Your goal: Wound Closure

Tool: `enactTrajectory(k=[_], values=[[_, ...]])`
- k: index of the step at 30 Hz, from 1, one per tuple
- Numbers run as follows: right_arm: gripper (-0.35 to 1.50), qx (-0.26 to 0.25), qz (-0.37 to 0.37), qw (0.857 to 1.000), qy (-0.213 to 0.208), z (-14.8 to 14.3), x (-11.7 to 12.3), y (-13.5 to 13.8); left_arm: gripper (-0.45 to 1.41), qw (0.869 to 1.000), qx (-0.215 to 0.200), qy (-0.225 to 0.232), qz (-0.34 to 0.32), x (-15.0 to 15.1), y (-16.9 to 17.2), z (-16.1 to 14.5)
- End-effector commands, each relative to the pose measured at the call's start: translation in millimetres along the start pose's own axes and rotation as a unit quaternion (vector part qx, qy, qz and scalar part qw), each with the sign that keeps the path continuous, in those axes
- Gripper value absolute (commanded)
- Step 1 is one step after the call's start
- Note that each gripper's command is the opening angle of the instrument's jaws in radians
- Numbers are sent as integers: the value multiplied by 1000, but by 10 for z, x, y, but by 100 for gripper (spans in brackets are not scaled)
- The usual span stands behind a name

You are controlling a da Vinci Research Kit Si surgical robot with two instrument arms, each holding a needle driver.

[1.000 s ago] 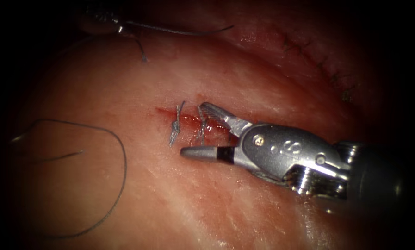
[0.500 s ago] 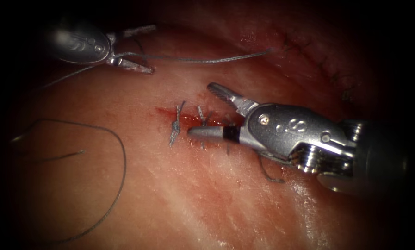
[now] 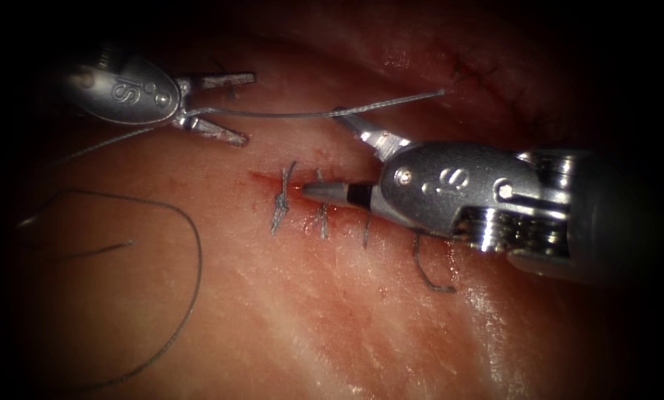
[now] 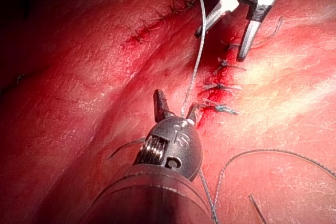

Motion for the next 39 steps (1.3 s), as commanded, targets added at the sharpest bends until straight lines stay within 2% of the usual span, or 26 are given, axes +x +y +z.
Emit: enactTrajectory(k=[1,6,14,18,20,28,32,33,35,36,37,38,39], values=[[132,1,-13,1000,-3,6,2,-7,27,1000,0,0,-6,-4,3,7],[132,1,-25,999,-28,-11,10,-22,27,1000,1,0,-9,-7,-2,10],[132,10,-31,999,-32,-34,28,-39,27,1000,0,-1,-11,-10,-2,13],[123,23,-41,998,-45,-38,34,-43,27,1000,0,-1,-11,-10,-2,13],[123,17,-64,996,-52,-35,35,-33,27,1000,0,-3,-10,-9,1,13],[143,-7,-163,979,-124,-6,28,5,29,1000,0,-5,-11,-7,5,13],[142,-9,-188,972,-143,15,19,5,29,1000,1,-6,-11,-4,8,11],[135,-6,-188,972,-141,18,17,4,29,1000,0,-7,-11,-3,9,10],[93,12,-191,971,-146,24,15,3,29,1000,-2,-8,-11,-1,11,9],[59,16,-190,970,-149,26,15,4,29,1000,-3,-9,-11,0,12,9],[7,25,-192,969,-153,28,15,5,29,1000,-3,-9,-11,1,12,8],[-35,36,-191,968,-158,29,16,5,29,1000,-3,-9,-11,1,12,8],[-35,38,-194,968,-157,28,17,5,29,1000,-3,-9,-11,1,12,7]])
